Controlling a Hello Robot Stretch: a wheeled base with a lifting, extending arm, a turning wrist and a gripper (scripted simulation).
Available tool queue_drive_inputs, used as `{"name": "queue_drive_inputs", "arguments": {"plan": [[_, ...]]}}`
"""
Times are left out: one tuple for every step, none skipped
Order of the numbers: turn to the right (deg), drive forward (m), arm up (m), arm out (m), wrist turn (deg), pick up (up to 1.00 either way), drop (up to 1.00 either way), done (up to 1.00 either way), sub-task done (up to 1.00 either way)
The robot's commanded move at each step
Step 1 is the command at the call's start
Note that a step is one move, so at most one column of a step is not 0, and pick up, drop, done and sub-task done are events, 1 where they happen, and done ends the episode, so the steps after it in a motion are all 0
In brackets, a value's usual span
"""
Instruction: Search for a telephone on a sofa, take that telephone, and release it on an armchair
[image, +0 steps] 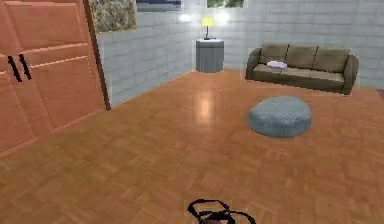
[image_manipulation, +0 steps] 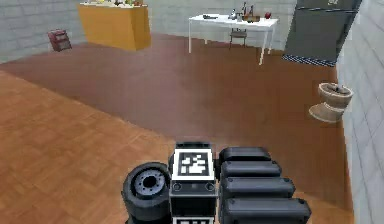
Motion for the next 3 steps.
{"name": "queue_drive_inputs", "arguments": {"plan": [[-45.0, 0.0, 0.0, 0.0, 0.0, 0.0, 0.0, 0.0, 0.0], [-45.0, 0.0, 0.0, 0.0, 0.0, 0.0, 0.0, 0.0, 0.0], [-39.0, 0.0, 0.0, 0.0, 0.0, 0.0, 0.0, 0.0, 0.0]]}}
